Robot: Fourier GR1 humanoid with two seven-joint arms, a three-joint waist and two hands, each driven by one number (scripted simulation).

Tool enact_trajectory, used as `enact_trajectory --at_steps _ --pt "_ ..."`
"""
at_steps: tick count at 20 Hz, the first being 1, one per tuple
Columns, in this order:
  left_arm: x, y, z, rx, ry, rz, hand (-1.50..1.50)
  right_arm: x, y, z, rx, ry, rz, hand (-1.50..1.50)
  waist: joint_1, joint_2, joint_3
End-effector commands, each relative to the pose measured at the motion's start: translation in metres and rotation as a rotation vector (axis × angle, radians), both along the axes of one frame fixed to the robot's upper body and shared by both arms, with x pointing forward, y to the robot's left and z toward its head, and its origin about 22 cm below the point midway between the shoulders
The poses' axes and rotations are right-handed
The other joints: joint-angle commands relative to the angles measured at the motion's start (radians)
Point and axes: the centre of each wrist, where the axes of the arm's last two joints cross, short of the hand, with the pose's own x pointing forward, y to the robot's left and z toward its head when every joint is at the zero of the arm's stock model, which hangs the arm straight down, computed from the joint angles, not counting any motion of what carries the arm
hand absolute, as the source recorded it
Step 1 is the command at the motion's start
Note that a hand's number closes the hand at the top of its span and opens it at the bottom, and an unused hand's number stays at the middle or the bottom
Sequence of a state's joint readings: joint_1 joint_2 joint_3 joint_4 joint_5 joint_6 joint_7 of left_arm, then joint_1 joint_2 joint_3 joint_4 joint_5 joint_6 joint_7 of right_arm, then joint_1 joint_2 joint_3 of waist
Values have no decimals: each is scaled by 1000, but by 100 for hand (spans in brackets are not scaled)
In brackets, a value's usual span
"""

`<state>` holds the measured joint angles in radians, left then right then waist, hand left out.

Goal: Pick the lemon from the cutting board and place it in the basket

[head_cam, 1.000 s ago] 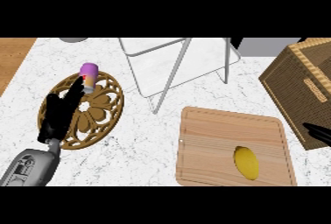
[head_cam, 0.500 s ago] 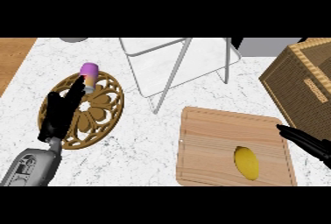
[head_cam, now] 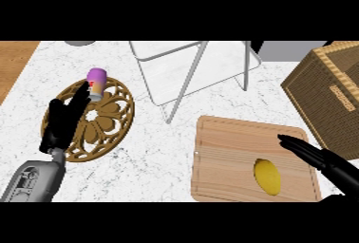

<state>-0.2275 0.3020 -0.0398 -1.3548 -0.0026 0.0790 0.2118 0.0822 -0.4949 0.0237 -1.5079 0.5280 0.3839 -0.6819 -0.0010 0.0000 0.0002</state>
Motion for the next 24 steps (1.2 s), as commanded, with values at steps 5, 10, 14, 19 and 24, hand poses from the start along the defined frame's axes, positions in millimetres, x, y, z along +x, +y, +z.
enact_trajectory --at_steps 5,10,14,19,24 --pt "-5 -14 -5 6 0 10 0 4 25 -7 -6 7 4 -150 -1 -1 0" --pt "8 -7 -6 -11 -3 -7 0 8 14 -22 -14 19 17 -150 -1 0 0" --pt "-1 -12 4 8 6 -9 0 4 37 -29 -61 56 18 -150 0 0 0" --pt "-18 9 4 -3 -7 20 0 5 39 -42 -61 85 25 -150 3 -1 0" --pt "-5 -6 -14 -3 24 -8 0 16 48 -34 -49 63 16 -150 -1 0 0"
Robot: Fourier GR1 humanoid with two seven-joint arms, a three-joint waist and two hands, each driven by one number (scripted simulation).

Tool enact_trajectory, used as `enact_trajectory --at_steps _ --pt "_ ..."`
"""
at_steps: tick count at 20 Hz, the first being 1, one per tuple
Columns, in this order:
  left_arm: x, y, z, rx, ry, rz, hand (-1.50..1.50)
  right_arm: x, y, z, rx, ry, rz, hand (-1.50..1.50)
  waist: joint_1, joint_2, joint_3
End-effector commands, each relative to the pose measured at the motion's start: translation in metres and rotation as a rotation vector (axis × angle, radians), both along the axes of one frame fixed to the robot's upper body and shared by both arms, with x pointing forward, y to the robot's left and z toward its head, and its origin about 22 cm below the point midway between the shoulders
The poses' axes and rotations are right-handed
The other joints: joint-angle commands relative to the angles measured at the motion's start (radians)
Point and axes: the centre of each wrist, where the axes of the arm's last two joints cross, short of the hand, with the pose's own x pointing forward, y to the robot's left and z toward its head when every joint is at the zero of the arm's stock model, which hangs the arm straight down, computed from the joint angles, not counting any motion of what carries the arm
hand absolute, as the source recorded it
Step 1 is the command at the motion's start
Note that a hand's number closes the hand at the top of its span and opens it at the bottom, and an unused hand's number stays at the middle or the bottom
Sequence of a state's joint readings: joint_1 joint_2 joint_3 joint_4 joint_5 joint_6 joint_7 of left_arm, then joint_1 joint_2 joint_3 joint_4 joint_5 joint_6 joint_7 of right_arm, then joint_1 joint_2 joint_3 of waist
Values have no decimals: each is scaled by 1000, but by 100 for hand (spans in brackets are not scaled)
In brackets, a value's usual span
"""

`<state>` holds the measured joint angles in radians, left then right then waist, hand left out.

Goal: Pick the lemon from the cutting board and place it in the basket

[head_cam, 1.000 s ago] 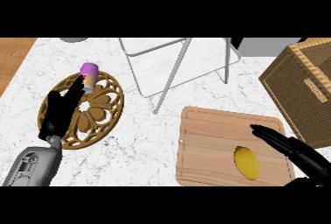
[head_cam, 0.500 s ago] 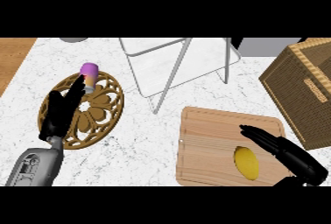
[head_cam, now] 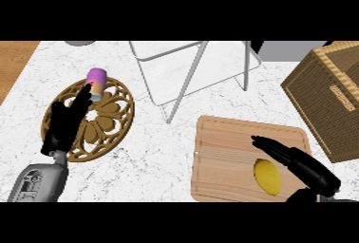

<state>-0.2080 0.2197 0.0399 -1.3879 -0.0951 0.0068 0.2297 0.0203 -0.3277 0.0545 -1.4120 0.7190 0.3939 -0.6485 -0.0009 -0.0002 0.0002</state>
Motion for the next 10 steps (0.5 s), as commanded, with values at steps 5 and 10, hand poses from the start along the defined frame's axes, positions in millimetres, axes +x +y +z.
enact_trajectory --at_steps 5,10 --pt "-3 17 10 24 -6 2 0 7 3 -18 -20 -15 4 -150 3 0 0" --pt "-12 9 10 16 -14 -6 0 -15 3 -29 -66 -140 36 150 2 -1 0"
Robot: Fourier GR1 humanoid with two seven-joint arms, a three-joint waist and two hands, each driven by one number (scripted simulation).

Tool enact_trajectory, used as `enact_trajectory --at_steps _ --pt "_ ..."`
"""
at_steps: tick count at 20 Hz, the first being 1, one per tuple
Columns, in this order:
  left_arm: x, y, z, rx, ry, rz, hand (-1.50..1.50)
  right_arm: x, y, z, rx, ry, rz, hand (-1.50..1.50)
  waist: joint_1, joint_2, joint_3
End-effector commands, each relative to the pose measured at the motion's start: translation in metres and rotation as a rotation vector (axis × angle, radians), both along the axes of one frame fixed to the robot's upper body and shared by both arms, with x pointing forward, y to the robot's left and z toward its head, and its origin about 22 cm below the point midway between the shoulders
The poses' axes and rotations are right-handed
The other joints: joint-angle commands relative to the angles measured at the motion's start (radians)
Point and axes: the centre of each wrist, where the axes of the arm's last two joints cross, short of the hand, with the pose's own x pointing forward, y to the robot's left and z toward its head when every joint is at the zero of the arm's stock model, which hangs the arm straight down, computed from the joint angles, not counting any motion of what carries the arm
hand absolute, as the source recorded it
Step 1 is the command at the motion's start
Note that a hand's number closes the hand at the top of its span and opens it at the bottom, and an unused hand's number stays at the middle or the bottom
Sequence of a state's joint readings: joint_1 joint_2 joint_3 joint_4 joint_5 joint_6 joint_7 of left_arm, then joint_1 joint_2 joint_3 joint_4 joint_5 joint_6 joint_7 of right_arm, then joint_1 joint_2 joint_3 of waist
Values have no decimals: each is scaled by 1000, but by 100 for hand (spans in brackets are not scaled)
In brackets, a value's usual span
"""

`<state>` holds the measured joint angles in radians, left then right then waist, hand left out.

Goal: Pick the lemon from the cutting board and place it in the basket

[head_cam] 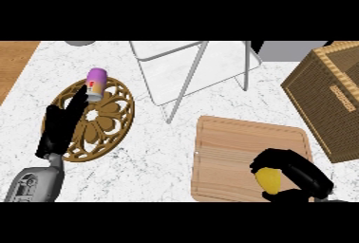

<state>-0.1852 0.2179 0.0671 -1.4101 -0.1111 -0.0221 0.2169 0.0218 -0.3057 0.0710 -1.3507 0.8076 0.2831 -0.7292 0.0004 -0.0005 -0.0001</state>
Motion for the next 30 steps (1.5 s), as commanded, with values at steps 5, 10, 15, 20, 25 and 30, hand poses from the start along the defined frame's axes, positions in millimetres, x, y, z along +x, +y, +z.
enact_trajectory --at_steps 5,10,15,20,25,30 --pt "11 1 -12 -7 18 -1 0 -15 11 -14 -42 -161 23 150 -5 1 0" --pt "17 -6 17 -3 1 -9 0 27 29 5 -421 -133 -238 150 15 1 -1" --pt "10 1 3 -8 4 4 0 42 69 25 -669 -146 -363 150 8 0 -2" --pt "-1 -14 -11 -8 9 -1 0 42 122 50 -542 -198 -378 150 -2 -1 0" --pt "2 -3 0 4 2 5 0 44 113 102 -222 -106 -447 150 -9 -6 0" --pt "1 2 3 -11 10 24 0 23 110 157 79 -147 -499 150 -16 -11 0"
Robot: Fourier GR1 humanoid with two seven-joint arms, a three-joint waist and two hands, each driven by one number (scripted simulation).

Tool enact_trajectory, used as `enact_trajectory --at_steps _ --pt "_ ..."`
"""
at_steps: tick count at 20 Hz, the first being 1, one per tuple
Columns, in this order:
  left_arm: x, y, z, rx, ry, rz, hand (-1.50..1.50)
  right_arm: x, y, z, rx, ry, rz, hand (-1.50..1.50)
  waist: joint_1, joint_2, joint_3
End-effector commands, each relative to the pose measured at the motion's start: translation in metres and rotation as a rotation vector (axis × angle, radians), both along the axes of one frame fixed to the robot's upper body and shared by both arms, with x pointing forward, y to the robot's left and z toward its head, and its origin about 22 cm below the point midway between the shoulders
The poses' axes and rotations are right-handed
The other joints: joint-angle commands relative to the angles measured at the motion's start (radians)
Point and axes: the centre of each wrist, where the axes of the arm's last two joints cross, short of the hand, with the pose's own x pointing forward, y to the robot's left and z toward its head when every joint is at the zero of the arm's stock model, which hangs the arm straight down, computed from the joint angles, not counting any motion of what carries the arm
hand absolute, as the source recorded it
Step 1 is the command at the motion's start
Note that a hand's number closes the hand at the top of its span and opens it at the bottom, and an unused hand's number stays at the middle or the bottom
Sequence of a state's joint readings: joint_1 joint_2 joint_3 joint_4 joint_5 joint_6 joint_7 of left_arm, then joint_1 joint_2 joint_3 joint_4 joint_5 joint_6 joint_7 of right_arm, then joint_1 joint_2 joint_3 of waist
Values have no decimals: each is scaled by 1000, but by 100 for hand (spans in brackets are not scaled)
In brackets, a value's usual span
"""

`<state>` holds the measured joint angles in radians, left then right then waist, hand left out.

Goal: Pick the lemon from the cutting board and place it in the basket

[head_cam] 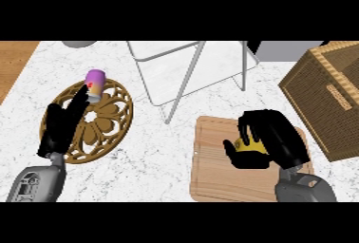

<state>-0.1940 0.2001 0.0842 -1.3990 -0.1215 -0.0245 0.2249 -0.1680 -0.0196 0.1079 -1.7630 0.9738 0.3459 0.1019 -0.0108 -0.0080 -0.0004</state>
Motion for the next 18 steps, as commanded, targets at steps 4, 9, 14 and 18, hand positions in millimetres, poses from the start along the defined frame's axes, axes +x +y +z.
enact_trajectory --at_steps 4,9,14,18 --pt "-10 -2 -9 -8 22 5 0 -35 -11 96 262 -138 -60 150 -2 -2 -1" --pt "-3 -1 4 10 1 -17 0 -49 -25 159 274 -180 -139 150 1 1 -1" --pt "9 17 7 2 -8 -12 0 -24 -31 217 296 -196 -213 150 7 5 -1" --pt "-2 -10 0 11 -10 -12 0 -10 -66 247 297 -222 -270 150 9 5 0"
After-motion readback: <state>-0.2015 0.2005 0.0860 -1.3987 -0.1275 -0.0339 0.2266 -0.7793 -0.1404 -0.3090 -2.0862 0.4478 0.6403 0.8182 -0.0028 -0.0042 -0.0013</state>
